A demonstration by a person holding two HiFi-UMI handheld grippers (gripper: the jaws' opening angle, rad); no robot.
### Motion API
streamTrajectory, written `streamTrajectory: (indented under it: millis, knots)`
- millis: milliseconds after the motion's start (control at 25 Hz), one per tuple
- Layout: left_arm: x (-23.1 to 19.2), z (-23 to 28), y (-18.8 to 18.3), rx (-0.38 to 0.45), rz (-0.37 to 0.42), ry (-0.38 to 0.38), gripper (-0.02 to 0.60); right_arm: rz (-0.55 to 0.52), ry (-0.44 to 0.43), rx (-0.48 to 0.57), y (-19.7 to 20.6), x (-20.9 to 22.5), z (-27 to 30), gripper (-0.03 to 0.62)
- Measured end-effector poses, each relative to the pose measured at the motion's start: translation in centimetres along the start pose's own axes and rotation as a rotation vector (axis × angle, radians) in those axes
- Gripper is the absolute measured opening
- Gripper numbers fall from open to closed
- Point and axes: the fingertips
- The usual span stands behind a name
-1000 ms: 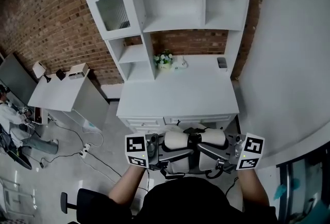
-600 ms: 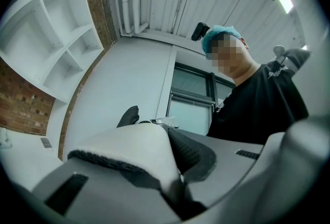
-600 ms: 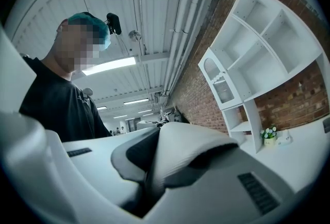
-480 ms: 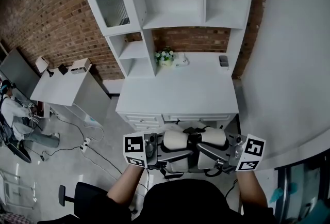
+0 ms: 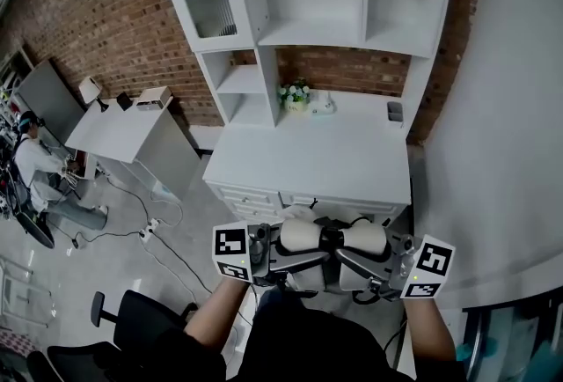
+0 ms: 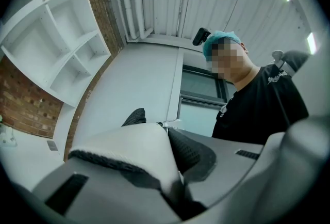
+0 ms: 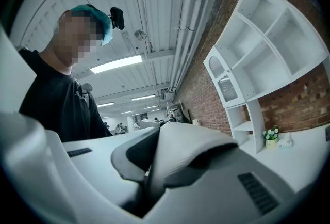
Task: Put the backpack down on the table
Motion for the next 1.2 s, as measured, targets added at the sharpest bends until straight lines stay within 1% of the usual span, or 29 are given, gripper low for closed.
streamTrajectory:
  millis: [120,200,360,520,880,1200]
  knots:
    - [-0.9,0.1,0.1,0.021,-0.019,-0.022,0.054,0.014,0.022,-0.003,0.1,0.7,0.1,0.043]
    - [-1.3,0.3,0.2,0.015,-0.025,-0.024,0.054,0.028,0.027,0.001,-0.1,1.2,-0.1,0.043]
    - [-2.2,0.7,0.0,0.009,-0.013,-0.012,0.054,0.031,0.031,0.003,-0.5,2.2,-0.4,0.043]
    - [-3.5,0.3,0.1,-0.003,-0.018,0.000,0.054,0.030,0.034,0.014,-0.3,3.4,-0.1,0.043]
    - [-9.9,-1.2,-2.1,-0.010,-0.026,0.021,0.054,0.046,0.014,0.007,-1.6,9.8,2.0,0.043]
    - [-16.0,-2.5,-5.1,-0.027,0.005,0.031,0.053,0.031,0.030,0.037,-4.1,15.7,4.5,0.043]
Point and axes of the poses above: the fingertips, and each gripper's own axes: z forward along the fingers, x to its right, y out of its underside
